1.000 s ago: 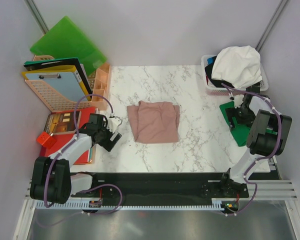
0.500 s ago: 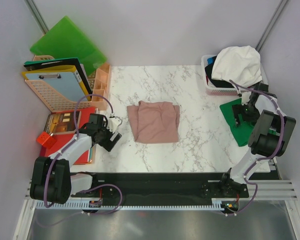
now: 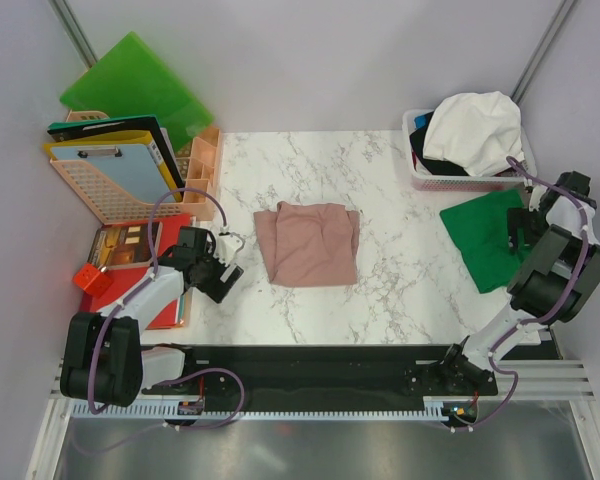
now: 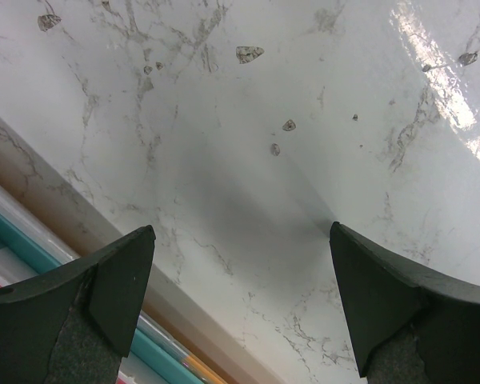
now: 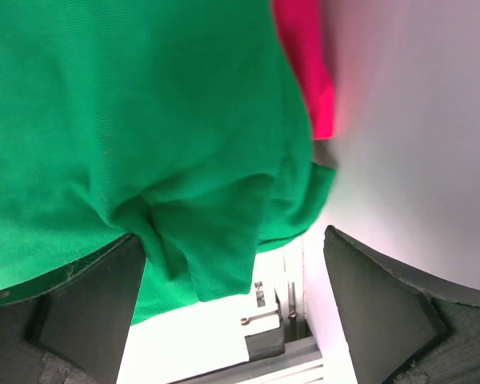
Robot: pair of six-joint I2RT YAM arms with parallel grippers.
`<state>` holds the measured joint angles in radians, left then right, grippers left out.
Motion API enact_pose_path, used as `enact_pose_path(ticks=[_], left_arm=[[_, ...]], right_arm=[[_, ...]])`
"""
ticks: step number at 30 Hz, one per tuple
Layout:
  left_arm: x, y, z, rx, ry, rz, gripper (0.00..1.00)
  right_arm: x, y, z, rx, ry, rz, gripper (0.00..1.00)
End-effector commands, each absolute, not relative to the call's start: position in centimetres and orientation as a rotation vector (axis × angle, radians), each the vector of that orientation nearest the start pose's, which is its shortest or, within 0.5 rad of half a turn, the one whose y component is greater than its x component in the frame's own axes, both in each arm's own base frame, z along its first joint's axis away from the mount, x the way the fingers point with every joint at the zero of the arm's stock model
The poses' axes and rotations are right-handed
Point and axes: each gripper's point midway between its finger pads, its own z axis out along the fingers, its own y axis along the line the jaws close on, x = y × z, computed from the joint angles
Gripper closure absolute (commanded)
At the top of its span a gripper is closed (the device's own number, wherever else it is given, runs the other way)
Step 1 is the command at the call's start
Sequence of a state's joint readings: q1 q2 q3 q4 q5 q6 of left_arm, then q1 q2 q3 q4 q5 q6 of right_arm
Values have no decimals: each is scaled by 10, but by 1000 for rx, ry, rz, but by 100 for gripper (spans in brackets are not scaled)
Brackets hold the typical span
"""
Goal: Fold and stack the t-shirts
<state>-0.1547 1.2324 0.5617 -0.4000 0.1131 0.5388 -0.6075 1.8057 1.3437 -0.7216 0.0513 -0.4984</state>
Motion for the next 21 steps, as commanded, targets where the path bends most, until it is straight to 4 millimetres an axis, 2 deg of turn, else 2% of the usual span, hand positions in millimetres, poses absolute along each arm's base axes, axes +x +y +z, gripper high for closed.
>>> enact_pose_path(ticks=[1,6,10,13,14,18,19,21], left_arm=[[238,-36,12,934,2512,-31,3],[238,-37,10,934,2518,-36,3],[239,-37,9,933,2522,-35,3],[238,-36,8,940,2525,-35,3],[238,-37,9,937,2522,-34,3],[237,-34,10,939,2515,-12,3],[235,-33,8,941,2523,-10,3],[235,-32,7,940,2525,-3,3]], right_arm=[[317,-264,88,194,2717,-415,2],[333,-250,119,237,2583,-310,2],[358,-235,130,307,2524,-123,2],[375,-239,117,389,2528,-54,2],[381,-243,107,414,2539,-38,2],[386,-244,76,513,2579,24,3],[385,-240,70,516,2589,49,14],[381,-232,63,492,2597,92,67]])
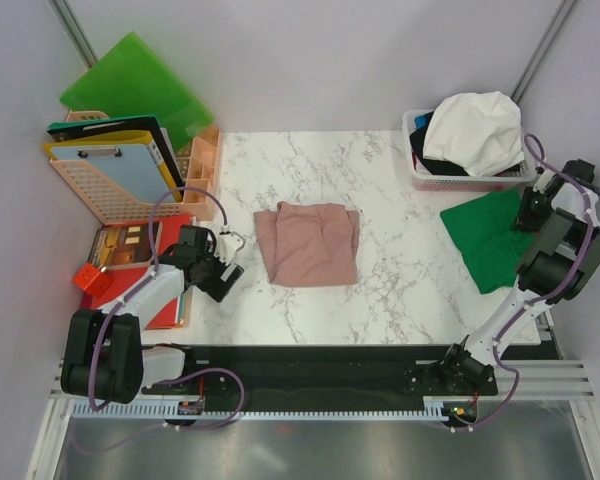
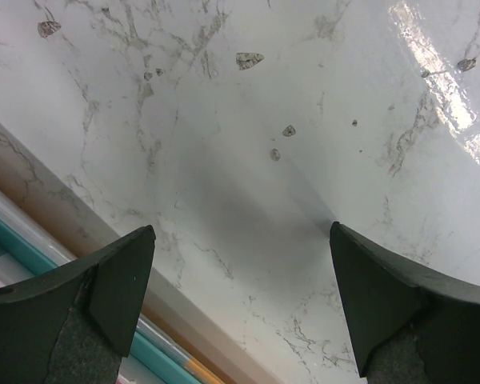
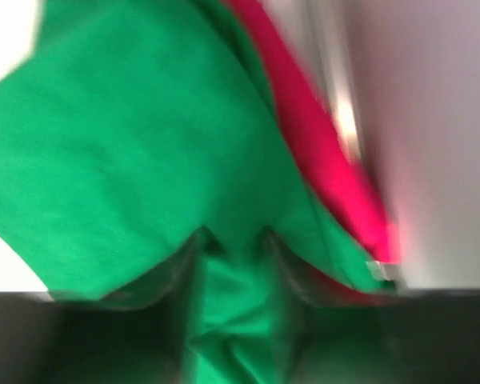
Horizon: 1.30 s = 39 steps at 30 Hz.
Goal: Fold and stack the t-shirts
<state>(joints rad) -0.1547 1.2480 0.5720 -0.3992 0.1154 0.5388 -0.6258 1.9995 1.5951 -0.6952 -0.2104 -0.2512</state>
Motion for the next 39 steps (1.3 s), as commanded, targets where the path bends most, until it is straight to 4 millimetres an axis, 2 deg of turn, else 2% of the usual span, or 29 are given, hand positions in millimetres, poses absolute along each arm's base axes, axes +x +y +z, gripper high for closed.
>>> enact_pose_path(ticks=[1,2,4,5,6,7,8,9,12,15,17,18,19,20,21,25,27,29,30,31,33,34,36,37,39], left_arm=[[235,-32,7,943,2524,-8,3],[235,-32,6,944,2527,-8,3],[236,-33,6,945,2527,-13,3],[237,-34,6,944,2527,-19,3],[238,-35,6,943,2528,-24,3],[239,-36,6,943,2528,-35,3],[239,-37,7,942,2528,-39,3],[239,-38,7,942,2528,-41,3],[238,-37,6,944,2530,-37,3],[238,-37,8,941,2523,-33,3],[239,-36,8,940,2520,-30,3],[238,-36,8,940,2522,-28,3],[238,-36,8,940,2522,-28,3],[238,-36,8,940,2522,-28,3],[238,-37,8,941,2521,-32,3],[240,-40,7,945,2520,-53,3],[239,-40,6,948,2525,-56,3],[239,-40,6,948,2525,-56,3],[238,-39,6,948,2524,-53,3],[239,-40,7,947,2520,-52,3],[239,-38,8,946,2518,-41,3],[238,-38,7,945,2517,-38,3],[238,-36,7,946,2519,-27,3],[237,-36,6,946,2520,-28,3],[237,-35,5,950,2523,-22,3]], right_arm=[[377,-228,66,481,2596,84,82],[375,-230,71,463,2586,64,77],[376,-238,81,450,2537,-21,73],[372,-236,93,430,2509,-54,70],[372,-239,100,406,2484,-82,61],[372,-239,113,390,2454,-108,58],[371,-239,116,383,2447,-114,54],[371,-238,122,371,2435,-122,39],[371,-236,138,344,2395,-132,21],[371,-233,153,323,2350,-146,12],[367,-228,160,324,2339,-138,11],[360,-221,156,324,2374,-109,18],[356,-214,156,297,2393,-83,46],[347,-208,150,311,2433,-53,90],[343,-204,147,302,2446,-41,100],[331,-196,124,284,2504,-19,100],[333,-199,117,294,2508,-25,100],[341,-210,105,326,2510,-52,100],[342,-217,97,359,2523,-79,100],[346,-223,81,384,2557,-73,100],[347,-225,60,399,2602,-60,100],[342,-224,41,414,2646,-52,100],[339,-227,28,410,2661,-83,100],[331,-224,19,397,2697,-116,100],[329,-225,13,376,2716,-167,100]])
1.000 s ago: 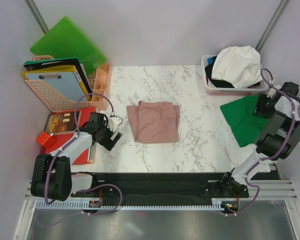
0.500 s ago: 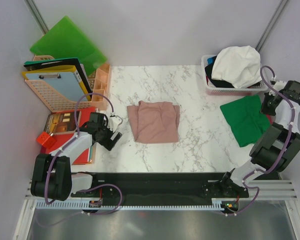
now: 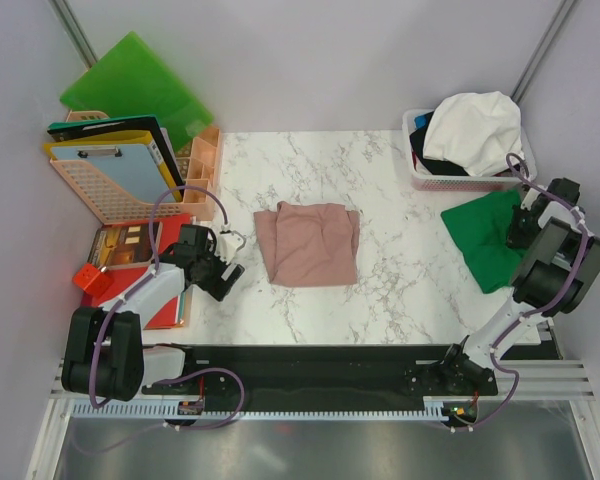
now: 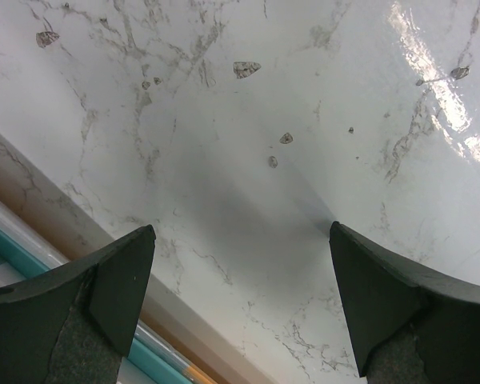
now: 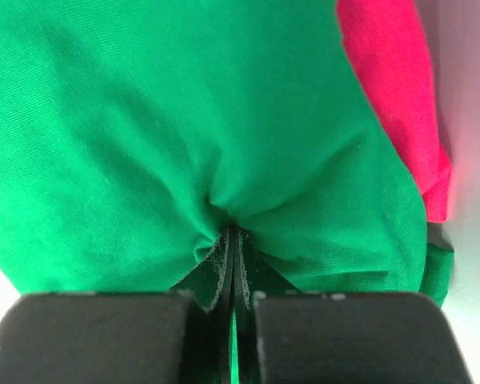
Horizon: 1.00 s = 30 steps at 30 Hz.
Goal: Fold and stack the t-shirts
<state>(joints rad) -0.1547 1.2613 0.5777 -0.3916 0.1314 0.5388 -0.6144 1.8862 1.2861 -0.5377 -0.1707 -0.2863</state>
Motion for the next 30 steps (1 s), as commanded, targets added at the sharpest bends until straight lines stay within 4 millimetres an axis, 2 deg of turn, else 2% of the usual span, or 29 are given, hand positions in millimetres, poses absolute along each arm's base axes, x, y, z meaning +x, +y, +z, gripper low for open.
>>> enact_pose_path(ticks=[1,6,8,11,14,15,17,18,23,24,26,27,30], left_arm=[[236,-36,3,951,2531,-31,3],[240,-38,5,945,2526,-39,3],[239,-37,6,944,2525,-34,3],[239,-37,5,943,2526,-30,3],[240,-36,6,943,2525,-28,3],[239,-35,6,944,2525,-21,3],[239,-35,6,942,2525,-15,3],[239,-34,6,943,2524,-8,3],[238,-33,8,938,2522,-1,3],[238,-33,9,936,2522,1,3],[239,-32,9,936,2523,3,3],[238,-33,8,936,2525,1,3],[238,-31,9,933,2529,12,3]], right_arm=[[326,-222,7,349,2746,-186,100],[320,-210,1,232,2809,-237,100],[321,-198,4,162,2819,-257,100],[326,-170,8,37,2835,-249,100],[330,-133,9,-76,2845,-184,100],[336,-113,11,-129,2829,-113,100],[337,-91,13,-152,2833,-33,100],[340,-73,14,-201,2823,21,100],[342,-23,14,-329,2817,91,100],[340,-8,13,-364,2818,111,100],[338,11,14,-411,2813,150,100],[338,31,15,-472,2802,170,100],[335,63,21,-562,2775,208,100]])
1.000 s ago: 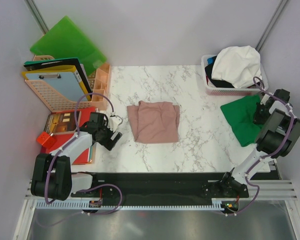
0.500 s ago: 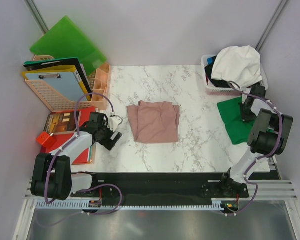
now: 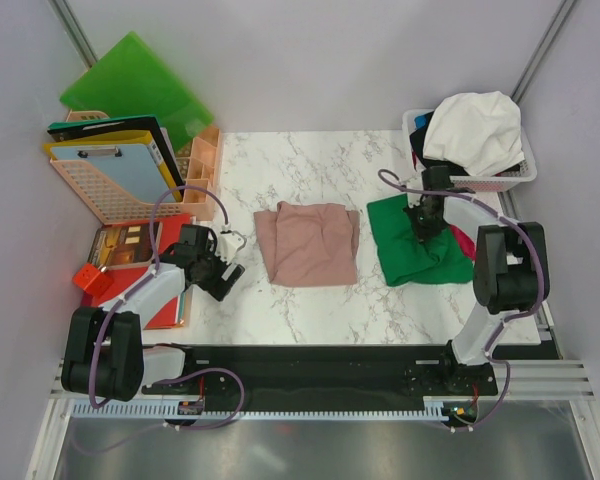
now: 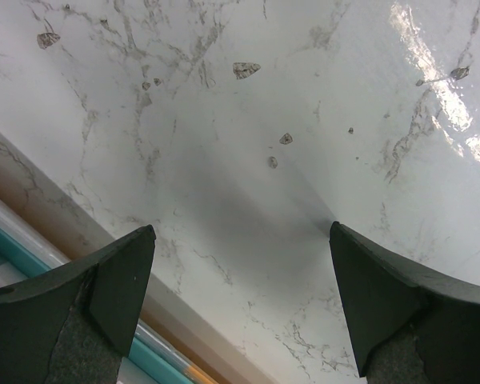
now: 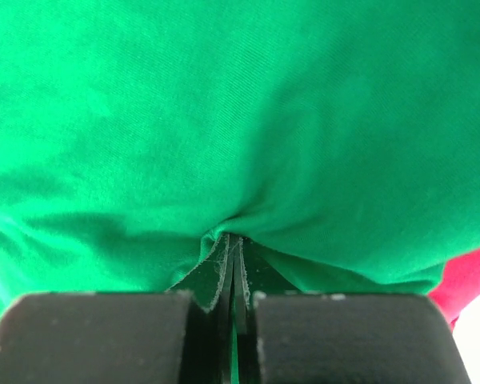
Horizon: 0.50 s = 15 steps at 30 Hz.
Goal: Fold and stack the t-shirts
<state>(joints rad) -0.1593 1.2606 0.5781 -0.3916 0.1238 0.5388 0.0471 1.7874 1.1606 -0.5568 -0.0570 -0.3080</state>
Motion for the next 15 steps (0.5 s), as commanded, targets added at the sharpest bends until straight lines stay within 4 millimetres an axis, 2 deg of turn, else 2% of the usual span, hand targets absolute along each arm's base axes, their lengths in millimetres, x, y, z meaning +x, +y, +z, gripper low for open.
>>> enact_pose_path(ticks=[1,3,7,10,13,15], left_arm=[[238,-30,9,932,2528,16,3],[238,-30,10,931,2523,22,3],[237,-28,11,929,2523,31,3],[237,-29,11,929,2520,30,3],[237,-29,11,928,2522,24,3],[237,-29,9,930,2530,24,3]], right_arm=[[334,71,22,-567,2773,232,100],[330,91,25,-610,2760,280,100],[315,116,26,-672,2758,348,100],[317,115,30,-686,2713,272,100],[323,107,47,-675,2648,198,100],[329,105,69,-666,2579,170,100]])
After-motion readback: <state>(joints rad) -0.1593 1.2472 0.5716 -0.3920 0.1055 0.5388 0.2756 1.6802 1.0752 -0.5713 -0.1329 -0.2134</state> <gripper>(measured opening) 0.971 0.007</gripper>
